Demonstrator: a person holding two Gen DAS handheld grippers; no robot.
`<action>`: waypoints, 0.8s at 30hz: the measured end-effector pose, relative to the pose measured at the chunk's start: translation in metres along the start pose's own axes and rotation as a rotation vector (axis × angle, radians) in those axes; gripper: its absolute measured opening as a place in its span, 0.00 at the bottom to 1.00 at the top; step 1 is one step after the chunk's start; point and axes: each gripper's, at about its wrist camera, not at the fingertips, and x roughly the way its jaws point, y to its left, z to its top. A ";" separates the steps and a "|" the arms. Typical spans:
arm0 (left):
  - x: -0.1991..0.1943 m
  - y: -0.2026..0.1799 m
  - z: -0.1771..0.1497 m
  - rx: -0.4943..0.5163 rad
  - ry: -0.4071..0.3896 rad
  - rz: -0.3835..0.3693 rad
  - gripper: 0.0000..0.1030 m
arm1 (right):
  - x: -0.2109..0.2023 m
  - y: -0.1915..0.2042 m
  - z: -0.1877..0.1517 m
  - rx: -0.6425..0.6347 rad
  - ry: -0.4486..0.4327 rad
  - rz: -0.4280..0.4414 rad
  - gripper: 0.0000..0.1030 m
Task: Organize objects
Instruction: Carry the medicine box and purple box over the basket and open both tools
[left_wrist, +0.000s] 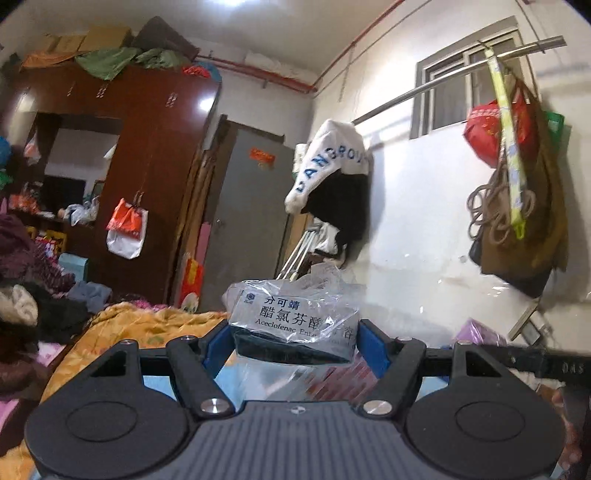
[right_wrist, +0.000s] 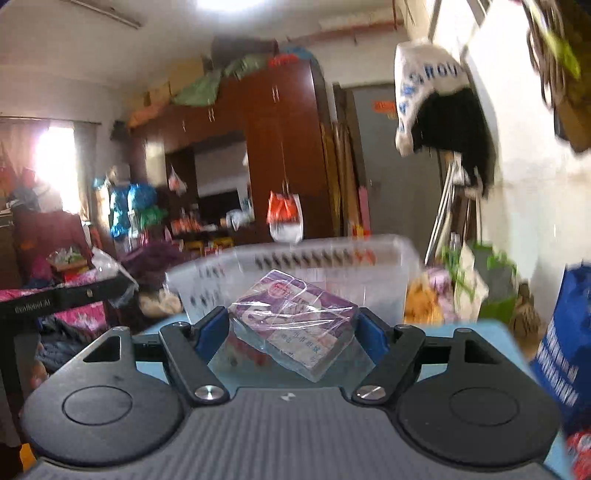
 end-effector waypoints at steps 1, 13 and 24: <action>0.005 -0.005 0.011 0.004 -0.001 -0.008 0.72 | 0.004 0.001 0.012 -0.018 -0.011 -0.011 0.75; 0.144 -0.029 0.076 0.020 0.264 0.059 0.73 | 0.127 -0.033 0.081 -0.168 0.132 -0.078 0.75; 0.162 -0.014 0.044 0.060 0.366 0.120 0.97 | 0.125 -0.039 0.054 -0.144 0.137 -0.073 1.00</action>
